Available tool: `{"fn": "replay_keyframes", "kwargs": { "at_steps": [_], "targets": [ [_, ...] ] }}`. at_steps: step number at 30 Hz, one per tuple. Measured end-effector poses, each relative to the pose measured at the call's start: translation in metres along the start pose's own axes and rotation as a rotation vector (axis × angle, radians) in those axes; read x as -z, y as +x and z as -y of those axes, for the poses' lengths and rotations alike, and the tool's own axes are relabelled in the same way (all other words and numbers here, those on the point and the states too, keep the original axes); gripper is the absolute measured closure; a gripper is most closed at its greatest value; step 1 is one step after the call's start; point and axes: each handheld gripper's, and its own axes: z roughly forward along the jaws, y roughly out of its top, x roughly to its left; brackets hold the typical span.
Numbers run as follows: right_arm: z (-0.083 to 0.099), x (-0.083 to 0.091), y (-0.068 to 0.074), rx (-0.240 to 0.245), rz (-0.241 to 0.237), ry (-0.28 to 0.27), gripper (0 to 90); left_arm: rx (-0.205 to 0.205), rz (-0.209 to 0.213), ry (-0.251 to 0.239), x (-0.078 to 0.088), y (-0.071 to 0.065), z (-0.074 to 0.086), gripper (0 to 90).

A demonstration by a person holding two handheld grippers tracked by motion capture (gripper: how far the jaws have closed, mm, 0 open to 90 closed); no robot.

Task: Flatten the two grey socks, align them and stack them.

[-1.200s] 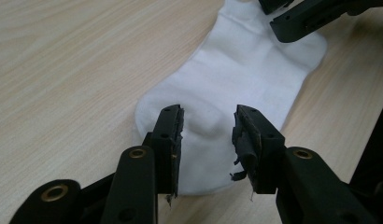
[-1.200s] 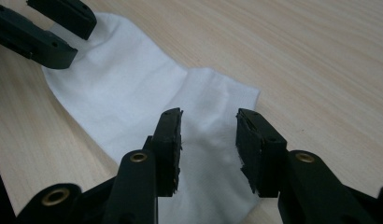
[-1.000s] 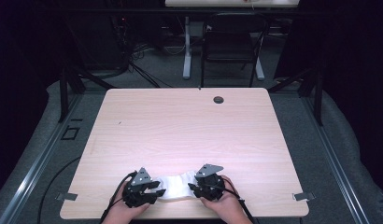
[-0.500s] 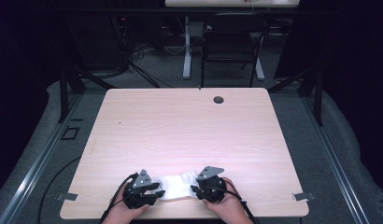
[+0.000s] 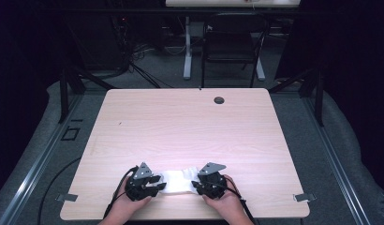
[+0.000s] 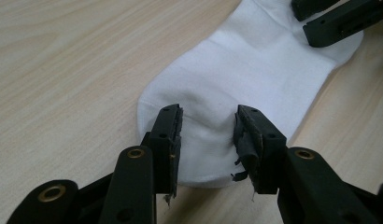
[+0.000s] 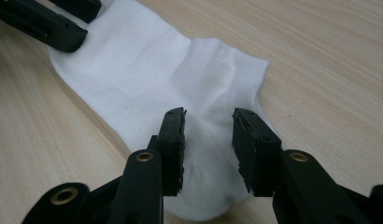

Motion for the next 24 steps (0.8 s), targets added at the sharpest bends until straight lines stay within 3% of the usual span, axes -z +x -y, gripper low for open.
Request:
{"fn": "replay_keyframes", "kwargs": {
  "at_steps": [5,9,12,24],
  "targets": [
    [-0.002,-0.002,-0.005,-0.022,0.007,-0.006,64.6,-0.001,-0.006,-0.017,-0.004,0.005,-0.002,60.3],
    [-0.003,-0.004,-0.007,-0.039,0.013,-0.02,64.6,0.023,-0.004,-0.03,-0.007,0.008,-0.004,60.0],
    [-0.003,-0.005,-0.01,-0.044,0.017,-0.026,64.5,0.044,-0.001,-0.043,-0.01,0.011,-0.005,59.7],
    [-0.004,-0.004,-0.013,-0.049,0.011,-0.038,62.1,0.059,-0.016,-0.052,-0.008,0.011,-0.008,55.7]
  ]
}}
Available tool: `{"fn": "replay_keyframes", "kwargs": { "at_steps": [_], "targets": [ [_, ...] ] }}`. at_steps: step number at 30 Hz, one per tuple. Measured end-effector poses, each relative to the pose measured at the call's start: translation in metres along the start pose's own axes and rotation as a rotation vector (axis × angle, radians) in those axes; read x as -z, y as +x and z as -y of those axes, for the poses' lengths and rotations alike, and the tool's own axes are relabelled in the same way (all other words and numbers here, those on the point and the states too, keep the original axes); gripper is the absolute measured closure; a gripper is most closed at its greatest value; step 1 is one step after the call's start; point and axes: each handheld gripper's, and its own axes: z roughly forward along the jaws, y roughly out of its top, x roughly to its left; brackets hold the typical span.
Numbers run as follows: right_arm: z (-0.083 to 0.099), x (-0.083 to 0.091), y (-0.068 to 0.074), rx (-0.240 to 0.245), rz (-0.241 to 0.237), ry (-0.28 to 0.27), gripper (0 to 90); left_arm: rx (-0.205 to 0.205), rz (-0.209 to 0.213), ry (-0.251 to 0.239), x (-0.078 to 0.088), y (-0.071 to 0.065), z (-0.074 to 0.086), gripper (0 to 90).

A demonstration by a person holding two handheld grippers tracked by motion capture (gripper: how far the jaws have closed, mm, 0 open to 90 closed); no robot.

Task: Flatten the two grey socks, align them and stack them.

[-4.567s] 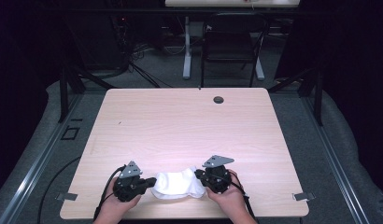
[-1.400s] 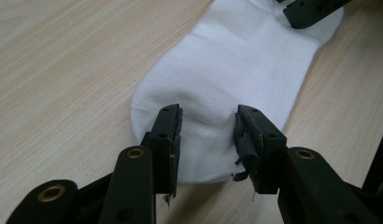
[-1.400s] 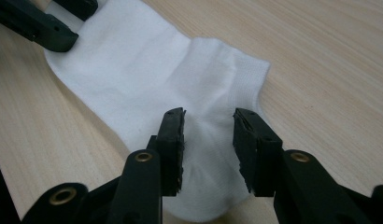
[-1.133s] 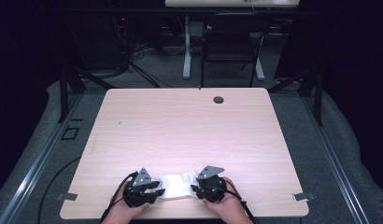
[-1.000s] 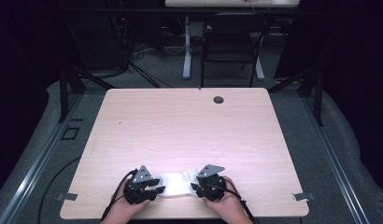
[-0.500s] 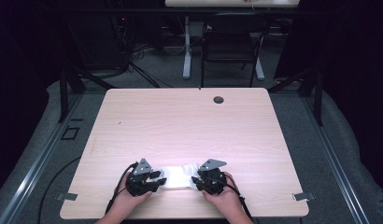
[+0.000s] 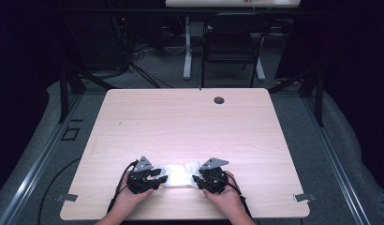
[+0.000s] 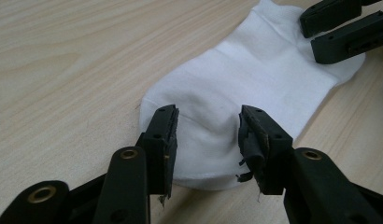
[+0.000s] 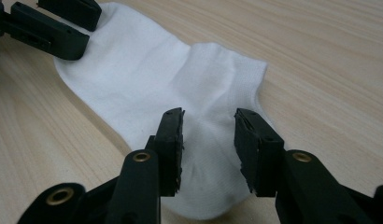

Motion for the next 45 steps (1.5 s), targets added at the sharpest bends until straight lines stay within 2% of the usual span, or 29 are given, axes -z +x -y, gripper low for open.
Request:
{"fn": "replay_keyframes", "kwargs": {
  "at_steps": [3,7,13,17,20,23,25,32,39,45],
  "targets": [
    [-0.001,0.003,-0.001,-0.013,0.002,-0.015,60.4,0.01,0.012,-0.02,0.005,0.001,-0.001,52.8],
    [-0.001,0.009,-0.003,-0.01,0.013,-0.038,57.5,0.019,0.004,-0.053,0.012,0.006,-0.003,49.2],
    [0.001,0.016,-0.01,-0.01,0.047,-0.054,55.1,0.037,-0.011,-0.066,0.02,0.013,0.0,47.3],
    [0.003,0.02,-0.016,-0.034,0.062,-0.078,53.7,0.049,-0.022,-0.065,0.022,0.018,0.001,46.8],
    [0.006,0.027,-0.026,-0.042,0.088,-0.076,53.4,0.057,-0.034,-0.066,0.024,0.024,0.002,46.3],
    [0.008,0.031,-0.031,-0.06,0.097,-0.08,53.3,0.074,-0.042,-0.068,0.027,0.028,0.004,46.0],
    [0.01,0.033,-0.034,-0.069,0.106,-0.079,53.3,0.071,-0.049,-0.064,0.028,0.031,0.005,45.8],
    [0.015,0.032,-0.036,-0.073,0.118,-0.073,53.1,0.085,-0.064,-0.053,0.036,0.035,0.012,45.3],
    [0.018,0.031,-0.039,-0.077,0.138,-0.073,52.6,0.095,-0.106,-0.054,0.039,0.046,0.014,44.6],
    [0.02,0.031,-0.043,-0.095,0.155,-0.077,52.1,0.132,-0.118,-0.054,0.039,0.056,0.016,44.0]
  ]
}}
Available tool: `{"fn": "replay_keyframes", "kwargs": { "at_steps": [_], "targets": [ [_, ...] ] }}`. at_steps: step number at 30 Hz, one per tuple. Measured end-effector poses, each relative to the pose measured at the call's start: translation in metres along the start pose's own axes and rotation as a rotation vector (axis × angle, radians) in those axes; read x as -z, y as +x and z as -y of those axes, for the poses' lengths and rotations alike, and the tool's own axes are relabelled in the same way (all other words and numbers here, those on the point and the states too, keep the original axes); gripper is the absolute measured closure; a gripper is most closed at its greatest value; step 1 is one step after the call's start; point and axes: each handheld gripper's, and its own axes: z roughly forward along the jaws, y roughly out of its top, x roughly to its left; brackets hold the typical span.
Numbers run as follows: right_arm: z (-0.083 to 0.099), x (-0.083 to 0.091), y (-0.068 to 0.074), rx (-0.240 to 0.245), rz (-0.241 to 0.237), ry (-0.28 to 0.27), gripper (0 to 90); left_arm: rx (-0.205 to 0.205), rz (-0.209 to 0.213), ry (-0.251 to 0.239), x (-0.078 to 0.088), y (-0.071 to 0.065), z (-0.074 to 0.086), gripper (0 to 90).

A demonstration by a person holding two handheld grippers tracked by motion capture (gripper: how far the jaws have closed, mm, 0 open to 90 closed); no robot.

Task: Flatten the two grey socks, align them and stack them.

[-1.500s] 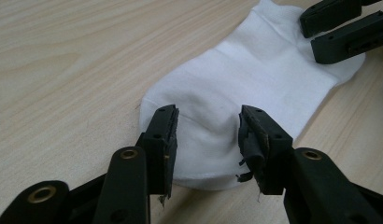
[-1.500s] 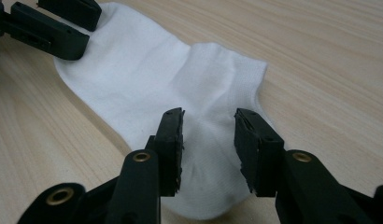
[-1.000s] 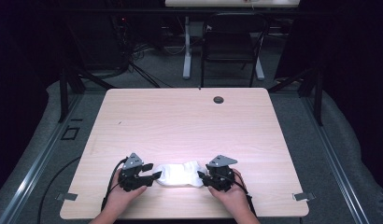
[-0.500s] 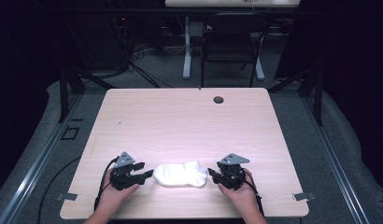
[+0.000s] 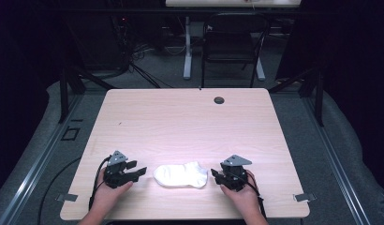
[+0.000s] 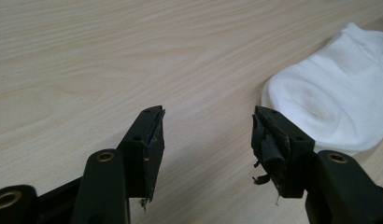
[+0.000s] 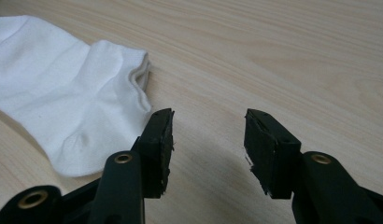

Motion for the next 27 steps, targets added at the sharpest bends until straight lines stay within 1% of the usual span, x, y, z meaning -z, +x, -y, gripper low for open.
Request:
{"fn": "replay_keyframes", "kwargs": {
  "at_steps": [3,12,16,21,27],
  "targets": [
    [0.0005,-0.001,-0.0007,-0.003,0.005,0.0,51.9,0.007,0.003,0.003,-0.0011,0.0013,-0.0002,43.7],
    [0.0025,-0.0016,-0.0015,-0.013,-0.001,0.003,50.9,0.0,-0.001,0.015,-0.0055,0.002,-0.0006,42.8],
    [0.0033,-0.0026,-0.0017,-0.021,0.0,0.001,50.9,0.01,-0.006,0.008,-0.0064,0.0023,-0.0003,41.9],
    [0.0031,-0.0025,-0.0023,-0.022,-0.001,0.0,50.3,0.011,-0.012,0.008,-0.0065,0.0029,-0.0002,41.2],
    [0.0033,-0.0023,-0.0042,-0.018,0.012,-0.006,49.2,-0.004,-0.023,0.002,-0.0062,0.0029,-0.0008,38.5]
  ]
}}
